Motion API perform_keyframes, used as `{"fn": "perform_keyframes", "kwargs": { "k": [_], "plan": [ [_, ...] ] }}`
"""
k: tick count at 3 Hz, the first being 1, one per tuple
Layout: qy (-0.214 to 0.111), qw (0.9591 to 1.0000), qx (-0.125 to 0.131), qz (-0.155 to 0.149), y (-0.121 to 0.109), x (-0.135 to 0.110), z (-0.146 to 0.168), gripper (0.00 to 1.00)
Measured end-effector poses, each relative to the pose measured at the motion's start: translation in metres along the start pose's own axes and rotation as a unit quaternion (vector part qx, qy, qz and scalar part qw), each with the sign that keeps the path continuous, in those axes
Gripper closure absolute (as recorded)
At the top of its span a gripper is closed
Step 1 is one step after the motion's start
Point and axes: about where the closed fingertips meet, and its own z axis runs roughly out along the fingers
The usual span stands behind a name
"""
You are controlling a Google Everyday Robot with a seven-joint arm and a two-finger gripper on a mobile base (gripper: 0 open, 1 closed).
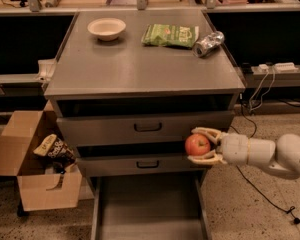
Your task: Pick apple from bottom drawer and place on counter
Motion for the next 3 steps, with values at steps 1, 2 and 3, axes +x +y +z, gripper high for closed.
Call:
{"fn": "perform_keyframes", "kwargs": {
  "k": [1, 2, 3],
  "plan": [
    [0.022, 0.9993, 0.029, 0.006, -0.04, -0.046, -0.029, 1.0],
    [0.044, 0.9984, 0.035, -0.004, -0.067, -0.072, -0.049, 1.0],
    [0.047, 0.9982, 0.037, -0.007, -0.073, -0.077, -0.053, 1.0]
  ]
}}
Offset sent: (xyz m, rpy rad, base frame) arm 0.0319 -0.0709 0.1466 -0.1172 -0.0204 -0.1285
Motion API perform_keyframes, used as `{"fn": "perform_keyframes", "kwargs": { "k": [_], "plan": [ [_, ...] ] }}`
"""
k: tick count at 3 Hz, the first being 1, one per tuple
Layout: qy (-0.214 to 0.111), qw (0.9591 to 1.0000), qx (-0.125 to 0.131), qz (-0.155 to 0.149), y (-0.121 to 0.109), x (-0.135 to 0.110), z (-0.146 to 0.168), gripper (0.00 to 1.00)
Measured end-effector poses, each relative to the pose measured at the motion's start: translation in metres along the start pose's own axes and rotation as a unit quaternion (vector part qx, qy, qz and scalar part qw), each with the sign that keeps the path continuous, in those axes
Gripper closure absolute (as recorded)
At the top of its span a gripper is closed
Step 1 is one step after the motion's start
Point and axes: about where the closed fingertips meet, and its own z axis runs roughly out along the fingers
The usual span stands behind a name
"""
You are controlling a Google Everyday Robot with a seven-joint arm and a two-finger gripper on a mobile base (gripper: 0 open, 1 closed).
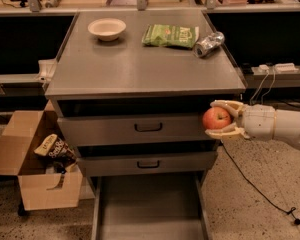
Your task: Pick apple from bottom drawer and place on counter
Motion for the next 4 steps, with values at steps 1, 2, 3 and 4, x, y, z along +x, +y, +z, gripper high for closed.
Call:
{"fn": "perform_keyframes", "kwargs": {
  "k": [1, 2, 3, 4],
  "plan": [
    [0.002, 1.0, 0.004, 0.0, -0.005, -0.007, 0.001, 1.0],
    [-0.004, 0.9998, 0.016, 0.012, -0.024, -0.034, -0.005, 1.0],
    [-0.004, 0.9989, 0.029, 0.036, -0.052, -0.061, -0.003, 1.0],
    [-0.013, 0.996, 0.051, 0.072, -0.075, -0.073, 0.015, 1.0]
  ]
}}
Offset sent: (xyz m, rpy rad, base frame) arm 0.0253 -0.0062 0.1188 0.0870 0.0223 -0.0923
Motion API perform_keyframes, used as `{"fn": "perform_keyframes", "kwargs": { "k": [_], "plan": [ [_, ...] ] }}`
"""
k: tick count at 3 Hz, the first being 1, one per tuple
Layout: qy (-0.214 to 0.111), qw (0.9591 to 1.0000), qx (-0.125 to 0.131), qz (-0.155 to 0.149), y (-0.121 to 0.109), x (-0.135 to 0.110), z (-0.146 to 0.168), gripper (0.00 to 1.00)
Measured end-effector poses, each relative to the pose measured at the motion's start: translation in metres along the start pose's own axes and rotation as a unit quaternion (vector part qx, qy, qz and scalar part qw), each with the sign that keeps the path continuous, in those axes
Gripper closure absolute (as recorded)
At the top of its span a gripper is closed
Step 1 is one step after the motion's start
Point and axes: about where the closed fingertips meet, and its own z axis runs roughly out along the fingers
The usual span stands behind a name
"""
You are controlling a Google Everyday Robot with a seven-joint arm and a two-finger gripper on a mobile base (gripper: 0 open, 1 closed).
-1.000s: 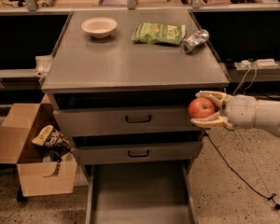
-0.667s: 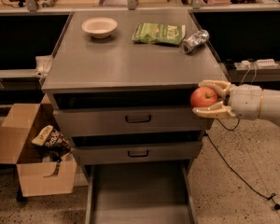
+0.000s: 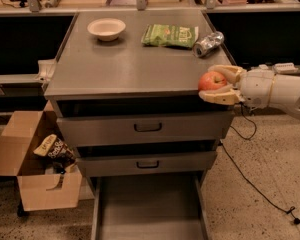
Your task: Pick apple from bottom drawer and place on counter
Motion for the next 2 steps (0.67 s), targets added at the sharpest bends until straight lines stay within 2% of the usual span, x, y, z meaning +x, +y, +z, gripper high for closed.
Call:
{"fn": "perform_keyframes", "kwargs": {
  "k": [1, 2],
  "plan": [
    [0.0, 1.0, 0.0, 0.0, 0.0, 0.0, 0.0, 1.0],
    [0.008, 0.9999, -0.002, 0.009, -0.014, -0.023, 0.01, 1.0]
  ]
}}
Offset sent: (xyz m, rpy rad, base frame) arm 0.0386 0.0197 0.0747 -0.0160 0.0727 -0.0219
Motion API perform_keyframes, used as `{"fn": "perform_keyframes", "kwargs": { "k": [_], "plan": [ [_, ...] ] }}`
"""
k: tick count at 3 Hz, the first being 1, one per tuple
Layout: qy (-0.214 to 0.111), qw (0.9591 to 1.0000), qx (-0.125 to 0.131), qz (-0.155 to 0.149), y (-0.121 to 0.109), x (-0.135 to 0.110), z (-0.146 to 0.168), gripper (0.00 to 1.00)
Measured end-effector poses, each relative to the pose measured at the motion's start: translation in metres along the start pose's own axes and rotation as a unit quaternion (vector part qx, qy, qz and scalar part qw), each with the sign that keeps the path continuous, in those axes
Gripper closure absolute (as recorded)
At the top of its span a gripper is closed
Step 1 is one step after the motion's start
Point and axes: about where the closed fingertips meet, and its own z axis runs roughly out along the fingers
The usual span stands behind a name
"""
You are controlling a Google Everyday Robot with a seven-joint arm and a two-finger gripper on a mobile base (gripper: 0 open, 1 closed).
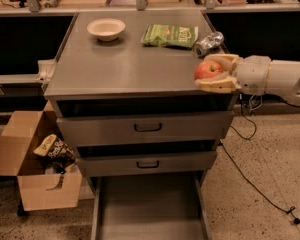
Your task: Pick apple from bottom drawer and place on counter
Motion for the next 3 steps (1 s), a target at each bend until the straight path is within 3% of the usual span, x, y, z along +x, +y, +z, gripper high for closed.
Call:
{"fn": "perform_keyframes", "kwargs": {
  "k": [1, 3],
  "plan": [
    [0.011, 0.9999, 0.002, 0.013, -0.018, -0.025, 0.012, 1.0],
    [0.076, 0.9948, 0.031, 0.059, -0.042, -0.02, 0.053, 1.0]
  ]
}}
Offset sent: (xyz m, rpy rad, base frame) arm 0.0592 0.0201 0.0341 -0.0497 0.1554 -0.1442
